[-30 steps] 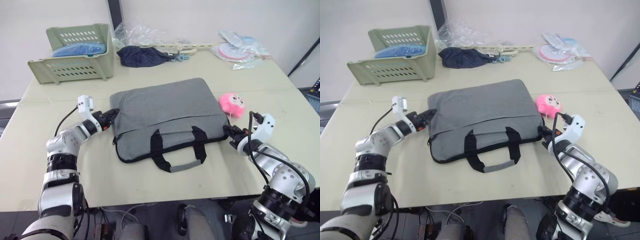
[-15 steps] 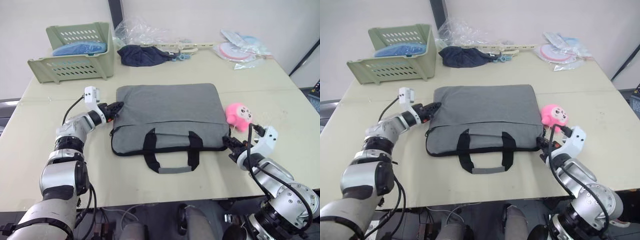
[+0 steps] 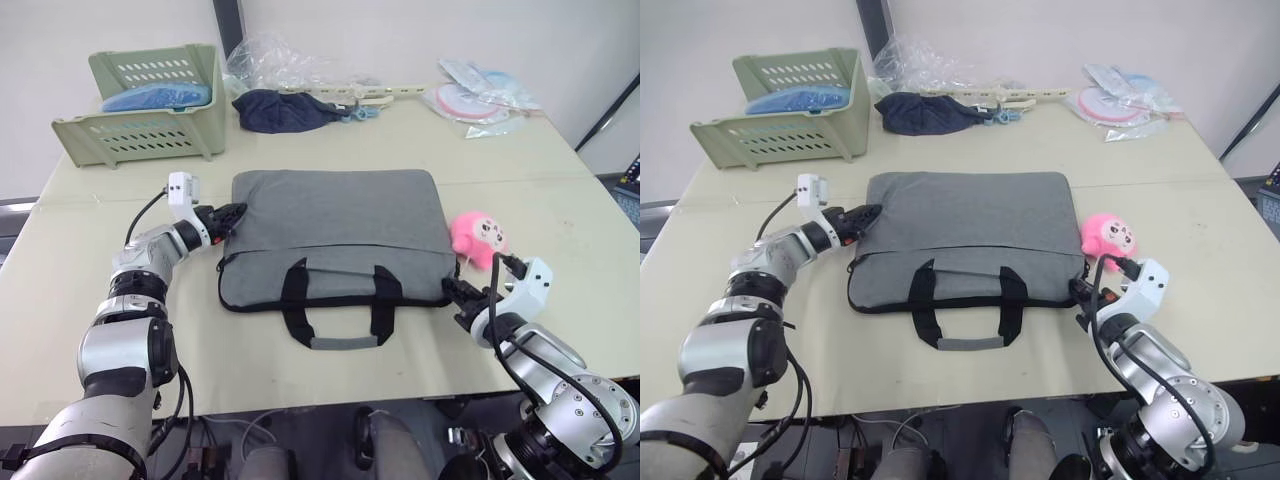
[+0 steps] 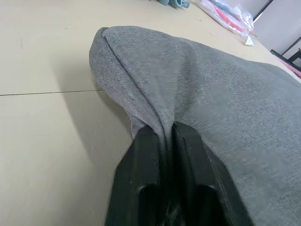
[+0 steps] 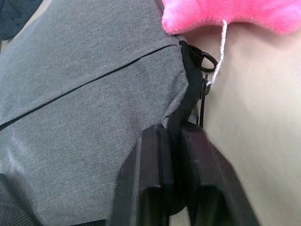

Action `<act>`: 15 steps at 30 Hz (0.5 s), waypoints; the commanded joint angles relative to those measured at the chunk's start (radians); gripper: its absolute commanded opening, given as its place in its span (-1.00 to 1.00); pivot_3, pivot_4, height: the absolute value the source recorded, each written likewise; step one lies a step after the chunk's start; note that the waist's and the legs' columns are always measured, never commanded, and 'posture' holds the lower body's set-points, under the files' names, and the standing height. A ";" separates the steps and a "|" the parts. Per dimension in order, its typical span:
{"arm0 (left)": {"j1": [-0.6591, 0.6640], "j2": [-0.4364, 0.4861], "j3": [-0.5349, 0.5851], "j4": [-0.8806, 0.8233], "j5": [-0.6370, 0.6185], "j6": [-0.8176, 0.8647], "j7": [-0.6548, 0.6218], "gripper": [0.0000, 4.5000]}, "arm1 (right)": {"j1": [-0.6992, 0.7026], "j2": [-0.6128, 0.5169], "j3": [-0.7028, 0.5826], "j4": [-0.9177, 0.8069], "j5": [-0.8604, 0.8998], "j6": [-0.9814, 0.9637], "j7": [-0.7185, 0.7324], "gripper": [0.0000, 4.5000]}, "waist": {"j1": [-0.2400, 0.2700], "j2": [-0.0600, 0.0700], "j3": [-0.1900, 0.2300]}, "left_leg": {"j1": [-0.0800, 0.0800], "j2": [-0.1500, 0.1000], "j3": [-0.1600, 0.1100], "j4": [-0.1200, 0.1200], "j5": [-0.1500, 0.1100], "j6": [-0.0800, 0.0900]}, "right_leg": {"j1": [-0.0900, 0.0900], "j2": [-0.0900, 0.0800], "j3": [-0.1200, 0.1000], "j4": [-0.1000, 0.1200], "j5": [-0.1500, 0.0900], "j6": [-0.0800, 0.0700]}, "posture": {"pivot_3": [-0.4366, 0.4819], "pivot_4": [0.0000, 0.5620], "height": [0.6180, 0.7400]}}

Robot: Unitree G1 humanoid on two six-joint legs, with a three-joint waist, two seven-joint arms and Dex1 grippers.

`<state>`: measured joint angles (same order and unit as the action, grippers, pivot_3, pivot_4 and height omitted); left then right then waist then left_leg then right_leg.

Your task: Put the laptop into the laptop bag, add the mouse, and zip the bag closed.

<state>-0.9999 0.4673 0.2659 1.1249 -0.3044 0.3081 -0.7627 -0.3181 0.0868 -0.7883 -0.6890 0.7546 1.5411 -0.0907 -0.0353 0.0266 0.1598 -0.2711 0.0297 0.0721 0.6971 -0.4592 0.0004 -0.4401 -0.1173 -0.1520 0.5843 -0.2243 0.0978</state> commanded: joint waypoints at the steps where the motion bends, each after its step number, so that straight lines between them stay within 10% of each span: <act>1: 0.001 -0.016 -0.041 -0.016 0.041 -0.020 -0.021 -0.02 | -0.006 -0.009 0.049 0.016 0.009 0.027 0.024 0.00 | 0.001 0.000 0.000 | 0.000 0.000 0.000 0.000 0.000 0.000 | 0.000 0.000 0.000 0.000 0.000 0.000 | -0.05 -0.47 1.00; 5: 0.004 -0.014 -0.050 -0.026 0.055 -0.021 -0.014 0.75 | 0.000 -0.056 0.072 0.015 -0.005 0.018 0.034 0.45 | 0.004 0.000 0.000 | 0.000 0.000 0.000 0.000 0.000 0.000 | 0.000 0.000 0.000 0.000 0.000 0.000 | -0.05 -0.47 1.00; 15: 0.084 0.101 -0.006 -0.222 0.008 0.074 -0.023 0.75 | -0.015 -0.371 0.034 -0.039 0.053 0.056 0.186 0.45 | 0.000 -0.002 0.001 | 0.000 0.000 0.000 0.000 0.000 0.000 | -0.003 0.000 0.000 0.000 0.000 0.000 | -0.05 -0.47 1.00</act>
<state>-0.9241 0.5370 0.2368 0.9761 -0.2749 0.3609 -0.7819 -0.3233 -0.2522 -0.7321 -0.6813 0.7716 1.5828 0.0499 -0.0354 0.0250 0.1605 -0.2709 0.0298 0.0722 0.6972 -0.4592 0.0004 -0.4432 -0.1174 -0.1520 0.5842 -0.2244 0.0977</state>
